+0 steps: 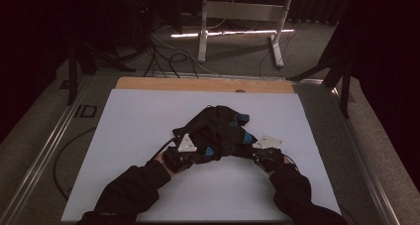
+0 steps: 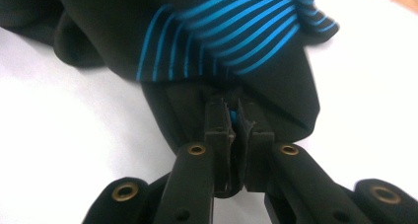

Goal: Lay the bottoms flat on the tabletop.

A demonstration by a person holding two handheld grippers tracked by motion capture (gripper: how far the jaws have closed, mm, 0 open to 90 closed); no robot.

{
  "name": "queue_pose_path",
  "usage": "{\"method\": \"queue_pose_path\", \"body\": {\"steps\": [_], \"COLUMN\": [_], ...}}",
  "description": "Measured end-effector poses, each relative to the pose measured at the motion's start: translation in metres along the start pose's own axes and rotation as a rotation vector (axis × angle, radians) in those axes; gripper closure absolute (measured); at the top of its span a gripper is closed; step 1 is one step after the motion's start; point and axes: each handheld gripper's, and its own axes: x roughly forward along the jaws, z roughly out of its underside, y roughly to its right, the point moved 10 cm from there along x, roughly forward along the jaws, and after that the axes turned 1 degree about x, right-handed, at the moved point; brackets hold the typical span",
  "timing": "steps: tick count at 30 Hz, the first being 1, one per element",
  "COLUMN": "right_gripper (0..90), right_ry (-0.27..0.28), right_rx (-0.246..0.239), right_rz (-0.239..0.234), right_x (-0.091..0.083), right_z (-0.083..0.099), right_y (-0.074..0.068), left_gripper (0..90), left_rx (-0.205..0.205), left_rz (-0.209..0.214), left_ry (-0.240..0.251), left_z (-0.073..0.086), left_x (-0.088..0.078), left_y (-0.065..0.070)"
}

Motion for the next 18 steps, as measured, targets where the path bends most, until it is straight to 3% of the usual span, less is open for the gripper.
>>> {"method": "queue_pose_path", "body": {"steps": [4,8,10,18], "right_gripper": [84.6,84.7,84.7,84.8], "right_ry": [0.020,0.070,0.082,0.090], "right_rx": [-0.013,0.004,0.024,0.044], "right_rz": [0.011,0.029,0.035,0.015], "right_x": [-0.010,-0.027,-0.032,-0.046], "right_z": [-0.005,-0.013,-0.013,-0.002], "right_y": [0.003,0.014,0.018,0.021], "left_gripper": [87.8,87.9,87.9,87.9], "left_rx": [-0.004,-0.017,-0.028,-0.024], "left_rz": [-0.019,-0.047,-0.062,-0.093], "left_ry": [0.011,0.025,0.027,0.020], "left_z": [0.000,0.000,0.003,0.012], "left_x": [-0.012,-0.026,-0.036,-0.054], "left_y": [-0.007,-0.019,-0.026,-0.033]}}
